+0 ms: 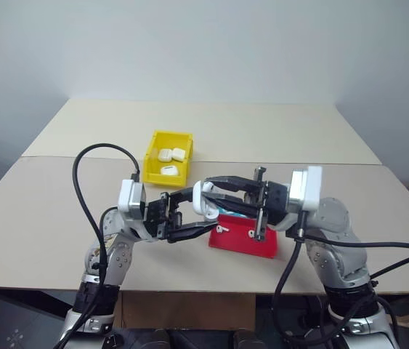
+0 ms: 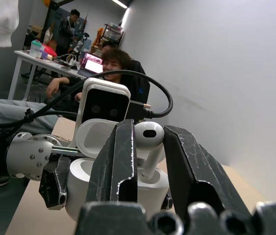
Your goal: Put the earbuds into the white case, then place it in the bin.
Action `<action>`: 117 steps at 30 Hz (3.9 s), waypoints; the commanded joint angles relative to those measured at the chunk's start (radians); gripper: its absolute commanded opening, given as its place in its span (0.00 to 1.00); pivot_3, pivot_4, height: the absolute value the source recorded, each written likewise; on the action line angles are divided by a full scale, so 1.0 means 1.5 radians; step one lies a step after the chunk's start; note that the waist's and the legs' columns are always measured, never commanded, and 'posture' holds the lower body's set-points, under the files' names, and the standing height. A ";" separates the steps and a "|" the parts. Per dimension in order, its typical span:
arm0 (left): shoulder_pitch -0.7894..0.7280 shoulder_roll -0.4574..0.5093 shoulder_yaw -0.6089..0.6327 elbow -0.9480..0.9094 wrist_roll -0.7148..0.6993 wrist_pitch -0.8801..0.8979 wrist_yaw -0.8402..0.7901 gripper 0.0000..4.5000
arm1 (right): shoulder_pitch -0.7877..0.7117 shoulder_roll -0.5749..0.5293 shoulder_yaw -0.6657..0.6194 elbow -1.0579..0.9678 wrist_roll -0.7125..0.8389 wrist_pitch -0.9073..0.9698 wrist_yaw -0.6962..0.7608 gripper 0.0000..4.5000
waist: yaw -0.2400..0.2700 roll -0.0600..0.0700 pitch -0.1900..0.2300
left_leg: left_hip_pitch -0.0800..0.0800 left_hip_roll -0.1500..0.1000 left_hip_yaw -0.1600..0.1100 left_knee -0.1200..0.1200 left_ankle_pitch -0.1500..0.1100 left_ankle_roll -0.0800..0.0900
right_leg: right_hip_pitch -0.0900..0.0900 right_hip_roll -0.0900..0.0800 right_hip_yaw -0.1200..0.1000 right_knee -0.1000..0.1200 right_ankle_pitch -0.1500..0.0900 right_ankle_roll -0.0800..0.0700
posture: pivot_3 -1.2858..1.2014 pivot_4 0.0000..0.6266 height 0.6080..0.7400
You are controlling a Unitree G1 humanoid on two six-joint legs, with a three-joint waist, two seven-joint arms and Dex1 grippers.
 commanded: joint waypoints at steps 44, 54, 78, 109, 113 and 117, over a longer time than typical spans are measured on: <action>0.215 0.066 0.024 -0.072 0.077 -0.180 -0.005 0.62 | -0.507 -0.230 0.387 0.459 -0.369 0.268 0.192 0.70 | 0.000 0.001 0.001 | -0.002 0.001 0.002 -0.001 0.000 0.000 | -0.003 0.000 0.000 0.000 -0.001 -0.001 | 0.52 0.24 1.00; 0.237 0.034 -0.007 -0.083 0.104 -0.214 0.050 0.62 | -0.514 -0.160 0.388 0.601 -0.463 0.166 0.210 0.49 | 0.000 0.002 0.001 | -0.001 0.001 0.002 -0.001 0.000 0.000 | -0.003 0.000 0.000 0.001 -0.001 -0.001 | 0.52 0.24 1.00; 0.227 0.036 -0.038 -0.078 0.112 -0.232 0.067 0.62 | -0.524 -0.065 0.344 0.810 -0.556 0.085 0.177 0.49 | -0.001 0.002 0.001 | -0.001 0.001 0.002 -0.001 0.000 0.000 | -0.003 0.000 0.000 0.001 -0.001 -0.002 | 0.52 0.24 1.00; 0.220 0.048 -0.049 -0.075 0.115 -0.238 0.089 0.62 | -0.504 -0.053 0.329 0.847 -0.591 0.052 0.181 0.30 | -0.002 0.002 0.001 | 0.000 0.001 0.002 -0.001 0.000 0.000 | -0.003 0.000 0.000 0.002 -0.001 -0.002 | 0.52 0.24 1.00; 0.220 0.048 -0.049 -0.077 0.118 -0.237 0.094 0.62 | -0.501 -0.054 0.329 0.845 -0.593 0.050 0.182 0.22 | -0.002 0.002 0.001 | 0.000 0.001 0.002 -0.001 0.000 0.000 | -0.003 0.000 0.000 0.002 -0.001 -0.002 | 0.52 0.24 1.00; 0.221 0.049 -0.048 -0.079 0.115 -0.234 0.094 0.62 | -0.498 -0.051 0.323 0.837 -0.594 0.059 0.174 0.22 | -0.001 0.002 0.001 | 0.000 0.001 0.002 -0.001 0.000 0.000 | -0.002 0.000 0.000 0.002 -0.001 -0.002 | 0.52 0.24 1.00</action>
